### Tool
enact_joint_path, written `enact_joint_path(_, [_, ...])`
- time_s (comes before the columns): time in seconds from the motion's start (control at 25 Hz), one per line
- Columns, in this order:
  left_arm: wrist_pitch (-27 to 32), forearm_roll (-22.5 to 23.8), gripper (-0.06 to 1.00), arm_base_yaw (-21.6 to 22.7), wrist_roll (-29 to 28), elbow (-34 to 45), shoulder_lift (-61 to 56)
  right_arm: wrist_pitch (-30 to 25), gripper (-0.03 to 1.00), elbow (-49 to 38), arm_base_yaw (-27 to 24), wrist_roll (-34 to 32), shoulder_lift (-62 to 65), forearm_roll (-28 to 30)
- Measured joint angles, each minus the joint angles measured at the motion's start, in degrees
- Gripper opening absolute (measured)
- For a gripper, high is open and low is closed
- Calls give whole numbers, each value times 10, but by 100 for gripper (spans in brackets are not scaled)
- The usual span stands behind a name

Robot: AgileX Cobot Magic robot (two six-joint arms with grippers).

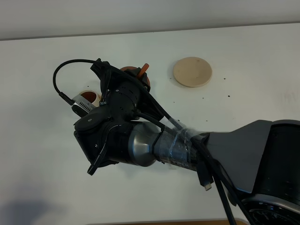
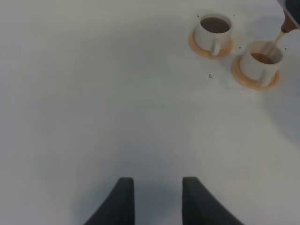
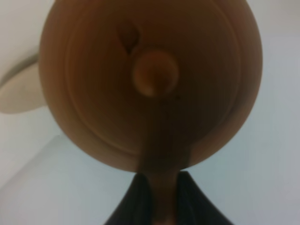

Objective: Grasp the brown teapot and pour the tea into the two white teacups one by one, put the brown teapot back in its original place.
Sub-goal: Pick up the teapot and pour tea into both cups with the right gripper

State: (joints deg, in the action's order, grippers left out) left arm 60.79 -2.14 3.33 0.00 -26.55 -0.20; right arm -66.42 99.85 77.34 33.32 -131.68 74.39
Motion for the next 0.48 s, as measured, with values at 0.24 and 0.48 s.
enact_joint_path(0.24, [0, 0, 29, 0, 0, 0, 0, 1, 13, 0, 5, 1, 0, 11])
enact_joint_path(0.48, [0, 0, 29, 0, 0, 0, 0, 1, 13, 0, 6, 12, 0, 13])
